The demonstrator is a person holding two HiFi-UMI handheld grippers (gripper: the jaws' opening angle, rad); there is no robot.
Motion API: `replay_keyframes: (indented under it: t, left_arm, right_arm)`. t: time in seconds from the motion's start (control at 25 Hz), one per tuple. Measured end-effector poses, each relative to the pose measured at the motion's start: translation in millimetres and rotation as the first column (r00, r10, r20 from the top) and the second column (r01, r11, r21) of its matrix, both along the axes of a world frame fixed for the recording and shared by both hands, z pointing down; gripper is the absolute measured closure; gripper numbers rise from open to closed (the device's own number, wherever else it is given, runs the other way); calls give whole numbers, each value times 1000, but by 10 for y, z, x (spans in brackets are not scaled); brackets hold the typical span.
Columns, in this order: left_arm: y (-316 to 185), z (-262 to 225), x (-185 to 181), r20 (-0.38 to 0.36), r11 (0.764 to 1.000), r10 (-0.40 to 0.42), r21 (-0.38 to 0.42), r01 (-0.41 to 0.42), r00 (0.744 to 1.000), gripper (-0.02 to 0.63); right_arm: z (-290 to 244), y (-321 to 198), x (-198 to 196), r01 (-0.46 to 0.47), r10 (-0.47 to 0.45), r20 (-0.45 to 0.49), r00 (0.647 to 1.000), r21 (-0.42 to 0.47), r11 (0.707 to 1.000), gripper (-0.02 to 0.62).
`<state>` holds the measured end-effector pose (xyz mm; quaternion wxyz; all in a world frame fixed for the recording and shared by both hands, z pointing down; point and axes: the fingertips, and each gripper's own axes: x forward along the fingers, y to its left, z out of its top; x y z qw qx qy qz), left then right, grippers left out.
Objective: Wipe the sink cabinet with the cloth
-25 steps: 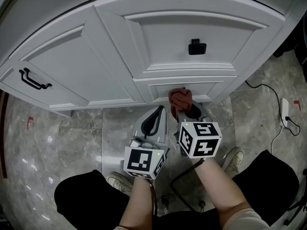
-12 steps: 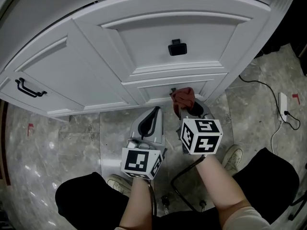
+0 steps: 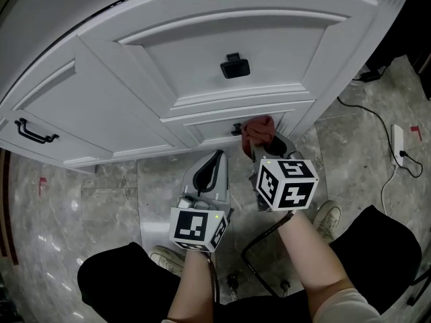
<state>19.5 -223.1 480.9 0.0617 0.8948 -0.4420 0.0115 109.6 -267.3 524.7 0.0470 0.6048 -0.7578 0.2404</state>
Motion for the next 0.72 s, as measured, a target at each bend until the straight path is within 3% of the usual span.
replay_keyframes:
  t: [0.32, 0.72]
  left_arm:
    - [9, 5, 183, -4, 1000, 28, -2, -28, 1000, 605]
    - [94, 9, 581, -46, 996, 91, -11, -92, 995, 605]
  right_arm:
    - [9, 40, 274, -47, 47, -10, 999, -13, 999, 515]
    - [-115, 165, 722, -100, 103, -92, 990, 36, 994, 515]
